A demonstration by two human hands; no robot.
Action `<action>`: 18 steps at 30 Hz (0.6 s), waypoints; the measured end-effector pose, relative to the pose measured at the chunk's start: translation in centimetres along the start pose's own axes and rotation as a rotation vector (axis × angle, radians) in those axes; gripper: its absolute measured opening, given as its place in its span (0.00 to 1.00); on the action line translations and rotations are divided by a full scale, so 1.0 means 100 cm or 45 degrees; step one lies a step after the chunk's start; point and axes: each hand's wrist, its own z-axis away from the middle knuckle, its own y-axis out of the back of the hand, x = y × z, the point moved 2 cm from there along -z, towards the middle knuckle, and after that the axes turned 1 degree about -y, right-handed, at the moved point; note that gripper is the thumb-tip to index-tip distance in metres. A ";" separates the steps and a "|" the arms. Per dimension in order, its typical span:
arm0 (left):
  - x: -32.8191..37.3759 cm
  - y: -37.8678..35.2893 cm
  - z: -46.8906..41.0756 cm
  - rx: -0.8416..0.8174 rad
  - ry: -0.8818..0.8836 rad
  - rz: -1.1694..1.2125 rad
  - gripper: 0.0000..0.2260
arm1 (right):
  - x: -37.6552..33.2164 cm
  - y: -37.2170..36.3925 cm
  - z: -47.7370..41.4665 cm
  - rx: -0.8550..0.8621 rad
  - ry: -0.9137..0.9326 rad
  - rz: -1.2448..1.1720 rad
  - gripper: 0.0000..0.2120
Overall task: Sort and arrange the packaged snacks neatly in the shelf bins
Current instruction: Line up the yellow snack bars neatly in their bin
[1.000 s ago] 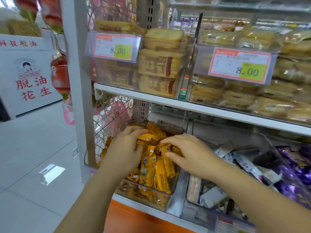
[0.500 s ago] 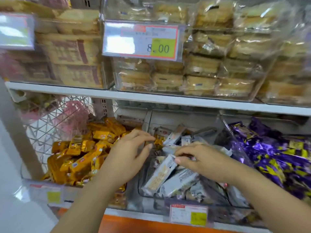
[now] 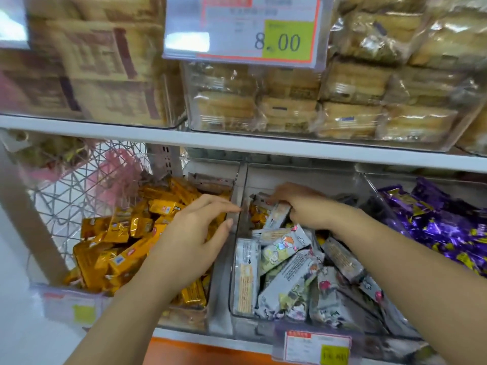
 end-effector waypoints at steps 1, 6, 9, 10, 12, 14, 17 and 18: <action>-0.001 0.001 -0.001 0.000 0.003 0.001 0.11 | 0.002 -0.001 -0.004 0.008 -0.009 0.076 0.27; -0.003 0.003 -0.003 0.012 -0.013 0.002 0.11 | 0.001 0.009 0.002 0.203 -0.047 0.102 0.15; -0.002 0.003 -0.005 0.005 -0.027 -0.001 0.11 | -0.003 0.017 0.027 0.219 -0.077 -0.124 0.16; -0.001 0.003 -0.005 0.005 -0.032 -0.003 0.11 | -0.003 0.019 0.037 0.240 -0.099 -0.140 0.17; 0.001 0.001 -0.006 0.001 -0.037 -0.010 0.11 | 0.000 0.024 0.061 0.293 -0.202 -0.084 0.19; 0.004 -0.002 -0.007 -0.007 -0.041 -0.016 0.11 | 0.006 0.029 0.084 0.315 -0.314 -0.006 0.19; 0.008 -0.007 -0.006 -0.017 -0.049 -0.027 0.11 | 0.008 0.034 0.114 0.193 -0.360 0.074 0.14; 0.009 -0.008 -0.006 -0.014 -0.049 -0.028 0.11 | 0.006 0.034 0.123 0.118 -0.355 0.099 0.12</action>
